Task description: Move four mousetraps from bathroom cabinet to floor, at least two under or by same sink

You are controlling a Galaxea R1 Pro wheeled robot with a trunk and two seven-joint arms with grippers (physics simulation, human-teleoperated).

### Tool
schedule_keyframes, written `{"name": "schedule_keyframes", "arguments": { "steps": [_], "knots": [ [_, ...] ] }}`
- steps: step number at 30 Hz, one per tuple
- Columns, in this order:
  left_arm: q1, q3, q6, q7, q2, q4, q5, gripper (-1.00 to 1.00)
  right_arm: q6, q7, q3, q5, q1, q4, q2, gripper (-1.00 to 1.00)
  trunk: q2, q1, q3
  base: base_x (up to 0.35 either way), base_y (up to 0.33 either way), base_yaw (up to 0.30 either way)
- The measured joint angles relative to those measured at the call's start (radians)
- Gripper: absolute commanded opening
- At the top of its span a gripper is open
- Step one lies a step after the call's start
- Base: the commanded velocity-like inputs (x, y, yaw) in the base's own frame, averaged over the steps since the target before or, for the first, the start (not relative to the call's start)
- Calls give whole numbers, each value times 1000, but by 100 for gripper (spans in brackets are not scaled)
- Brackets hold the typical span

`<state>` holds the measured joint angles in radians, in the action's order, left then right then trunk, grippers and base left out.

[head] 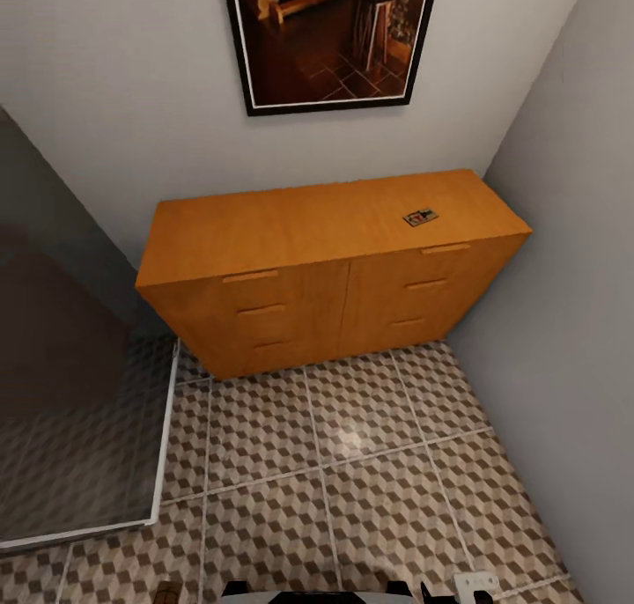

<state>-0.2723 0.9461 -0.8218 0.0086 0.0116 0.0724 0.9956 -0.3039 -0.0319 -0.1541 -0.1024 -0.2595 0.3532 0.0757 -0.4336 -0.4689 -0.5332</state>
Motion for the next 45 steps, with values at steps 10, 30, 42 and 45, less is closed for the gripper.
{"name": "schedule_keyframes", "arguments": {
  "steps": [10, 30, 42, 45],
  "knots": [
    [0, 0, 0, 1, 0, 0, 0, -100, -1, 0, 0, -1, 0, 0, -1, 100, 0, 0, 0, 15, -293, 264],
    [0, 0, 1, 1, 0, 1, 0, -100, -1, 0, 0, -1, 0, 0, 0, 100, 0, 0, 0, 31, -108, 92],
    [0, 0, 1, 0, 0, 1, -1, -100, 0, 0, 0, 0, 1, 0, 0, 100, 0, 0, 0, 0, 0, 0],
    [0, 0, 1, 0, 0, 1, 0, -100, -1, 0, 0, 0, 1, 0, 0, 100, 0, 0, 0, 0, 0, 0]
  ]
}}
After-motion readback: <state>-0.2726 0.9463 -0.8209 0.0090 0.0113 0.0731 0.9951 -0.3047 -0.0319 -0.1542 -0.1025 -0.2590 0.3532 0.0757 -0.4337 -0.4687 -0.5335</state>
